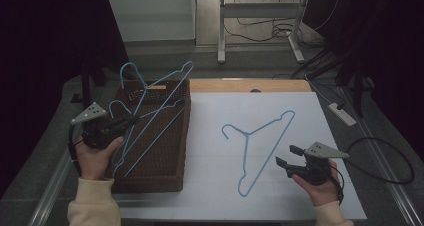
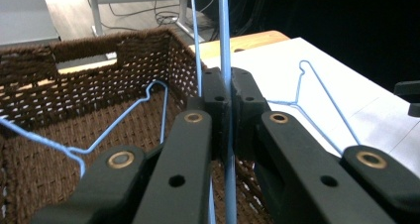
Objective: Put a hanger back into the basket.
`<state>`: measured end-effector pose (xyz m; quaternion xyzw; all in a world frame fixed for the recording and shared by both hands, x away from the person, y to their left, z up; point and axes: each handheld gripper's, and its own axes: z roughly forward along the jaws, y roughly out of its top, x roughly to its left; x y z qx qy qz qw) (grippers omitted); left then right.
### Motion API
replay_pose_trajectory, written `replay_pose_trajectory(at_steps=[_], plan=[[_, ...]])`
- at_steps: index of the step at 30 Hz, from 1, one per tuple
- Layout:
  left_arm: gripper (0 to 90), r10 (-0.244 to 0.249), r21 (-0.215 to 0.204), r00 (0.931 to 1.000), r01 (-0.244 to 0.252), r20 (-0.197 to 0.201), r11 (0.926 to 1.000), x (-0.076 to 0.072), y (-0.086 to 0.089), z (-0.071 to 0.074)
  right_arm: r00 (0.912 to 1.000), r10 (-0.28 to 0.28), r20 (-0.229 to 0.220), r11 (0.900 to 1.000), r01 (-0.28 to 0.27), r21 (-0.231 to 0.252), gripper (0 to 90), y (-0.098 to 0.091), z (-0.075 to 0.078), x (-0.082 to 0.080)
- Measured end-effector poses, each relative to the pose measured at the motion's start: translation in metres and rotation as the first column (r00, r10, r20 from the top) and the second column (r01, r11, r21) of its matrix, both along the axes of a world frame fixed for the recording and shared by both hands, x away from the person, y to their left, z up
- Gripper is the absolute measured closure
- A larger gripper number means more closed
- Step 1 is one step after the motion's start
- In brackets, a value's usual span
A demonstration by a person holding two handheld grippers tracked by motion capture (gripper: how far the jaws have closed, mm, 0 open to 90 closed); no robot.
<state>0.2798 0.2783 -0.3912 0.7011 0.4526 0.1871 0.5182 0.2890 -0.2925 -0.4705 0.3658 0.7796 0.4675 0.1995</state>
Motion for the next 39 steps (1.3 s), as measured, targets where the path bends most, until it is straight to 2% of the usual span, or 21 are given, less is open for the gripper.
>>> replay_pose_trajectory(at_steps=[11, 17, 21, 29, 32, 36, 39], plan=[[86.7, 0.015, 0.017, 0.9990, -0.015, -0.043, 0.9997, 0.003, 0.018, -0.010, 1.0000, 0.001, 0.000, 1.0000, -0.001, -0.001, 30.7, 0.000, 0.000, 0.000], [86.7, -0.006, 0.031, 0.9975, 0.008, -0.071, 0.9995, 0.005, 0.019, -0.014, 1.0000, 0.000, -0.001, 1.0000, 0.000, -0.002, 30.7, 0.000, 0.000, 0.000], [86.7, 0.000, 0.044, 0.9960, 0.004, -0.089, 0.9990, 0.007, 0.018, -0.017, 1.0000, 0.000, -0.001, 1.0000, 0.000, -0.004, 30.7, 0.000, 0.000, 0.000], [86.7, 0.005, 0.064, 0.9904, 0.004, -0.138, 0.9979, 0.012, 0.019, -0.025, 1.0000, -0.001, -0.002, 1.0000, 0.001, -0.005, 30.7, 0.000, 0.000, 0.000], [86.7, -0.001, 0.048, 0.9883, 0.008, -0.152, 0.9988, 0.014, 0.020, -0.028, 1.0000, 0.000, -0.003, 1.0000, 0.000, -0.006, 30.7, 0.000, 0.000, 0.000], [86.7, -0.003, 0.049, 0.9867, 0.011, -0.163, 0.9987, 0.014, 0.021, -0.029, 1.0000, -0.001, -0.003, 1.0000, 0.001, -0.008, 30.7, 0.001, -0.001, 0.000], [86.7, 0.002, 0.063, 0.9812, 0.010, -0.193, 0.9980, 0.016, 0.022, -0.033, 1.0000, -0.001, -0.002, 1.0000, 0.001, -0.008, 30.7, 0.000, -0.001, 0.000]])
